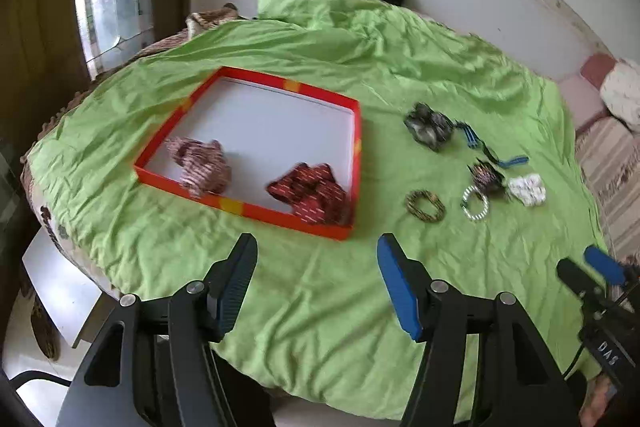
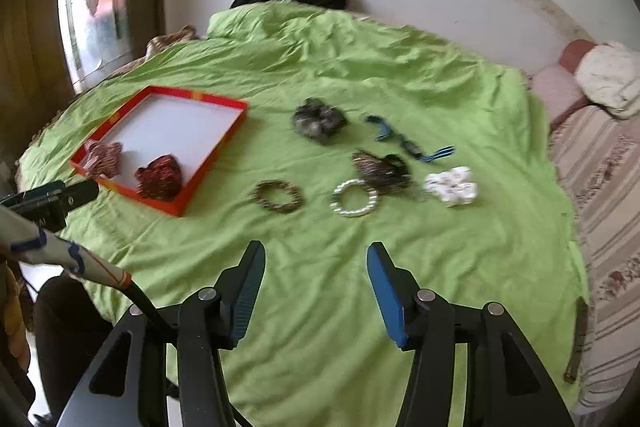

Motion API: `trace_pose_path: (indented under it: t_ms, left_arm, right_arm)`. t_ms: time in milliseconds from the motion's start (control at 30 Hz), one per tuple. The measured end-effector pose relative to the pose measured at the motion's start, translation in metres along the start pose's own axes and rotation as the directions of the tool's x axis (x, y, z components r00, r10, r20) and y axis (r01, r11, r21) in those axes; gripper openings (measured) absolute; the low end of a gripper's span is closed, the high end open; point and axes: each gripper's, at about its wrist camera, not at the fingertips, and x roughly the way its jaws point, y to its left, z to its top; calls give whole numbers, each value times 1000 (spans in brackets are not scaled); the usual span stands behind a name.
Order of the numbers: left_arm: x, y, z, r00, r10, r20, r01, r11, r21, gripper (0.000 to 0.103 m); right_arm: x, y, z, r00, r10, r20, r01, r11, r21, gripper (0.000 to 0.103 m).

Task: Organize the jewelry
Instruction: 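Lift both open tools out of the tray toward the remaining accessories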

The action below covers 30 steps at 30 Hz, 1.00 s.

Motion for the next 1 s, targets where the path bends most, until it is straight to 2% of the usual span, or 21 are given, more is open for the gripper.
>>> trace_pose_path:
  t_ms: [133,300,467,1000]
  left_arm:
    - [1,-23,-5,1000,1,-16,0,999,47,61]
    - [4,-50,-10,999,-2,-41,6,995,99,62]
    - [9,-74,-15,998,-2,-61,10,989,145,62]
    - [32,-109,-23,993,9,-120,16,977,212,62]
  right_arm:
    - [-10,-14,-5,998,-48,37,47,999,8,60]
    - [-15,-33,-11,998,-45,48,43,998,43,61]
    - [-18,-49,-17,994,-86,68,81,994,68,63]
    - [0,-80,-25,996,-87,37,82,989,122,64]
